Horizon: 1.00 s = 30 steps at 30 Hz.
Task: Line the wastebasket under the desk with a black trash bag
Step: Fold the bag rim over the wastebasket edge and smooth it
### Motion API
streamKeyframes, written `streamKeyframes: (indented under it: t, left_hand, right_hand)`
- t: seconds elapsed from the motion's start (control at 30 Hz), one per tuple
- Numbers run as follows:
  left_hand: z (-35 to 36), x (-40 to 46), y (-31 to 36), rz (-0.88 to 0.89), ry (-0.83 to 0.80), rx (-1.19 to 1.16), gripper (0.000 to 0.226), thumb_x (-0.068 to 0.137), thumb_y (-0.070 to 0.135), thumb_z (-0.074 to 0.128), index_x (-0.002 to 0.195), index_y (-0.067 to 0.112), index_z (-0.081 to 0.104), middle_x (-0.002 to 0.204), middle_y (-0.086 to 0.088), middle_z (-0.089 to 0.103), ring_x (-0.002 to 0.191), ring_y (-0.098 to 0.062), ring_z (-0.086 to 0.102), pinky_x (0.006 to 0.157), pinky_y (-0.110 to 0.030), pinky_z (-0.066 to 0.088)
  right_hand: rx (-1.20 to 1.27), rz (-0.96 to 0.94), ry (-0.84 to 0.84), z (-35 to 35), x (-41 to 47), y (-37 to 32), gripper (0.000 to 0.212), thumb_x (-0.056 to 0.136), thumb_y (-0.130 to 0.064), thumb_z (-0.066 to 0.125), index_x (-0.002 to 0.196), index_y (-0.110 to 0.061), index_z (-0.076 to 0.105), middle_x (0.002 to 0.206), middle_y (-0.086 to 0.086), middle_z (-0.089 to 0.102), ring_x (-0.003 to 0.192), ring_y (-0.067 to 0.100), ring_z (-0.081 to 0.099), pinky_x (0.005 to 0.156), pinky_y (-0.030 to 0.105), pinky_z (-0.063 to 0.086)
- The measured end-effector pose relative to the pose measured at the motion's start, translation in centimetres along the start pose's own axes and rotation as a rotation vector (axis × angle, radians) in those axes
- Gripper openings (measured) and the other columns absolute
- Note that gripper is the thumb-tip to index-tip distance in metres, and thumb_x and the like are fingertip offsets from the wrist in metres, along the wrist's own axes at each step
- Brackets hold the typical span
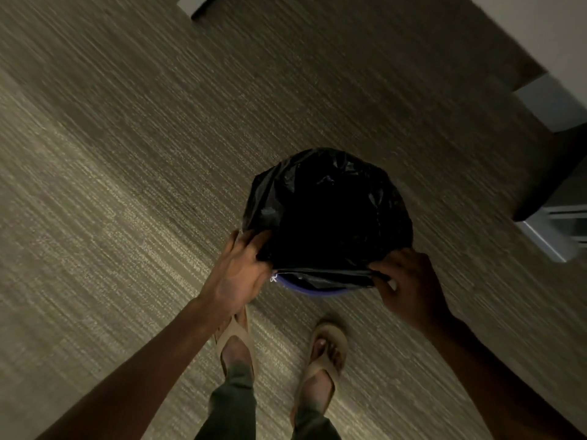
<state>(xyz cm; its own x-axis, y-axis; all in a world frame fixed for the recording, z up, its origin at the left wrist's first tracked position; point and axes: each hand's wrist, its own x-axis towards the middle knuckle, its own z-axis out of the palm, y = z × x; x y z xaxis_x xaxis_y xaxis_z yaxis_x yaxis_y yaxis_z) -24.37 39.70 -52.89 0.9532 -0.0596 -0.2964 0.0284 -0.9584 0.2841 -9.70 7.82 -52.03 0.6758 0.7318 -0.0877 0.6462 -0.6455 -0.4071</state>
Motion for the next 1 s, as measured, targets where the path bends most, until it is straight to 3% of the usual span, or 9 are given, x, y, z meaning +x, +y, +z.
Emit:
streamKeyframes:
  t: [0.1,0.23,0.33,0.43,0.63,0.83,0.93,1.0]
  left_hand:
    - [1.0,-1.7,0.2,0.057,0.106,0.021,0.021,0.083,0.023,0.078,0.104,0.022,0.077,0.140,-0.019,0.059,0.140,-0.045,0.046,0.115,-0.065,0.038]
    - [2.3,-3.2,0.0,0.128,0.166,0.078,0.028,0.076,0.021,0.088,0.102,0.019,0.079,0.107,-0.008,0.069,0.114,-0.030,0.054,0.105,-0.047,0.041]
    - [3.2,-3.7,-0.3,0.084,0.109,0.074,0.028,0.076,0.022,0.088,0.102,0.022,0.079,0.101,0.000,0.070,0.107,-0.026,0.063,0.100,-0.046,0.046]
    - [3.3,-3.2,-0.2,0.052,0.101,0.102,0.017,0.083,0.028,0.083,0.095,0.020,0.075,0.093,0.000,0.068,0.098,-0.026,0.064,0.097,-0.044,0.044]
    - [1.4,-1.7,-1.0,-0.145,0.144,0.116,0.029,0.075,0.024,0.082,0.097,0.014,0.066,0.089,-0.007,0.065,0.090,-0.031,0.061,0.087,-0.048,0.046]
    - [2.4,-2.1,-2.8,-0.034,0.088,0.100,0.047,0.072,0.016,0.084,0.111,0.016,0.059,0.087,-0.006,0.068,0.091,-0.031,0.067,0.097,-0.053,0.048]
    - [3.4,-2.7,-2.5,0.016,0.085,0.084,0.051,0.079,0.012,0.080,0.119,0.018,0.050,0.090,-0.006,0.069,0.094,-0.030,0.069,0.106,-0.054,0.045]
    - [4.0,-3.0,-2.4,0.053,0.027,0.109,0.051,0.075,0.011,0.083,0.117,0.018,0.055,0.092,-0.006,0.068,0.098,-0.030,0.069,0.109,-0.056,0.045]
  right_hand:
    - [-0.048,-0.029,0.026,0.9,-2.5,-0.8,0.017,0.079,-0.021,0.079,0.094,-0.015,0.074,0.084,-0.001,0.068,0.086,0.029,0.067,0.072,0.043,0.048]
    - [-0.079,-0.074,-0.032,2.3,-4.6,-1.1,0.022,0.079,-0.034,0.081,0.085,-0.015,0.071,0.084,0.001,0.065,0.085,0.027,0.062,0.068,0.038,0.046]
    - [-0.129,-0.114,-0.060,3.1,-4.7,-1.2,0.016,0.074,-0.021,0.080,0.080,-0.014,0.066,0.074,0.005,0.061,0.072,0.030,0.063,0.060,0.037,0.051]
    - [-0.152,-0.044,-0.010,3.3,-3.4,-1.5,0.028,0.059,-0.008,0.084,0.077,-0.013,0.063,0.064,0.005,0.057,0.062,0.029,0.061,0.056,0.036,0.049]
    - [-0.143,0.071,0.207,1.8,0.7,-2.9,0.016,0.070,-0.020,0.067,0.071,-0.014,0.053,0.063,0.006,0.051,0.066,0.030,0.053,0.061,0.039,0.038]
    - [-0.177,-0.171,0.014,3.8,-1.0,-1.5,0.020,0.088,-0.031,0.069,0.076,-0.014,0.066,0.076,0.005,0.059,0.076,0.030,0.060,0.065,0.039,0.043]
    - [-0.196,-0.234,-0.034,3.8,-2.7,-0.7,0.010,0.087,-0.023,0.070,0.089,-0.013,0.072,0.084,0.006,0.066,0.082,0.030,0.064,0.069,0.042,0.047]
    - [-0.207,-0.260,-0.084,4.0,-3.5,-0.2,0.014,0.080,-0.014,0.074,0.094,-0.013,0.072,0.087,0.005,0.067,0.086,0.030,0.066,0.071,0.042,0.049]
